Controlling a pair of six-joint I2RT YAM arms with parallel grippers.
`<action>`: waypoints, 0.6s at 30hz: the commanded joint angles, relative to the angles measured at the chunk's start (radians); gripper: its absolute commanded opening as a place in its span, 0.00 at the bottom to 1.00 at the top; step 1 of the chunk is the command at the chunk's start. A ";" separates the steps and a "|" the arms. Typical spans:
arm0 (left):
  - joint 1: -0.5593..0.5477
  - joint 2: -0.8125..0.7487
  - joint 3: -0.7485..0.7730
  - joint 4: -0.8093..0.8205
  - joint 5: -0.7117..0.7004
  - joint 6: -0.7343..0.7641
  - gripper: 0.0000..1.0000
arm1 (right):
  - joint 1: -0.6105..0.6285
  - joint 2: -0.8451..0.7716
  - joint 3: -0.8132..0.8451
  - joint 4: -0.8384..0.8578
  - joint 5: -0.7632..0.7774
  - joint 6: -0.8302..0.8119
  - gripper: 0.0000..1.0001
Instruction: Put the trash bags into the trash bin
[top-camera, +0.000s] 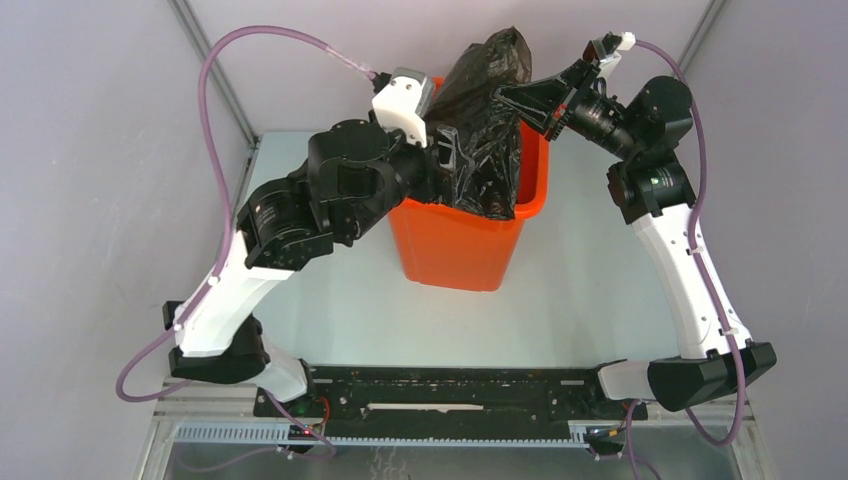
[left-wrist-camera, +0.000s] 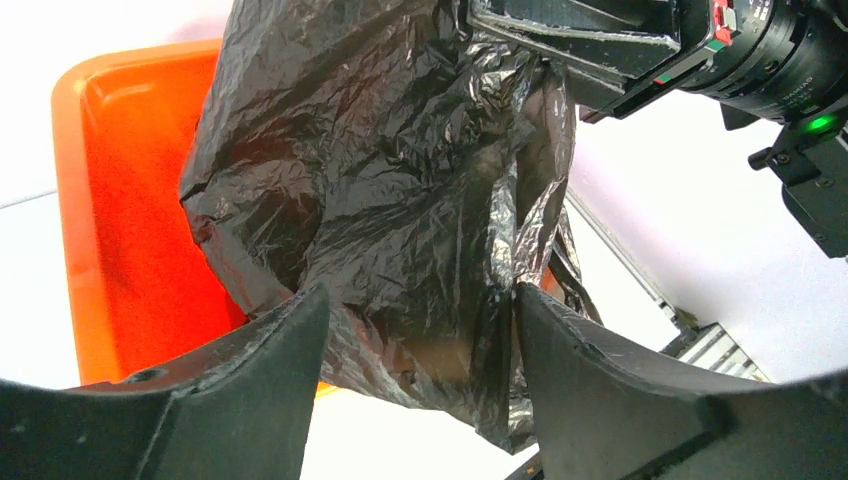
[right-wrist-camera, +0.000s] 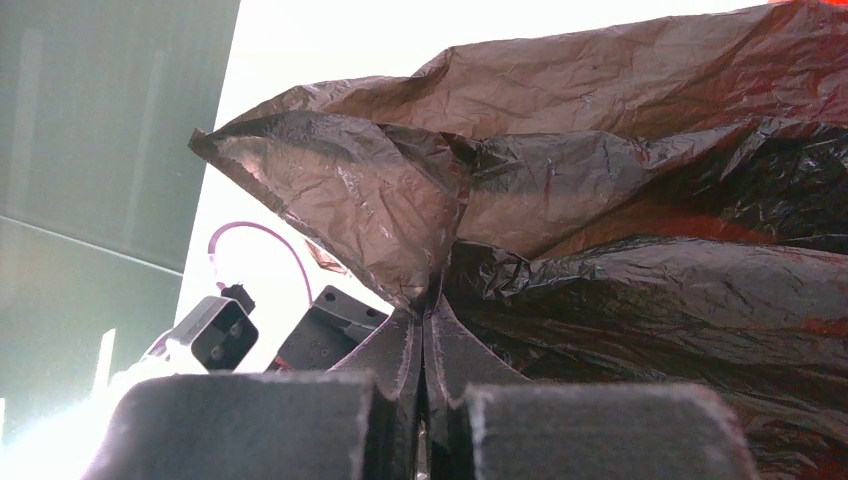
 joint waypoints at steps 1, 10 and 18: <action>-0.004 -0.064 -0.050 0.023 -0.006 -0.036 0.75 | 0.003 -0.010 -0.005 0.048 -0.009 0.005 0.00; -0.006 -0.128 -0.174 0.011 -0.017 -0.084 0.67 | 0.007 0.001 -0.005 0.060 -0.008 0.012 0.00; -0.006 -0.139 -0.158 -0.033 -0.075 -0.099 0.70 | 0.014 0.002 -0.006 0.059 -0.008 0.006 0.00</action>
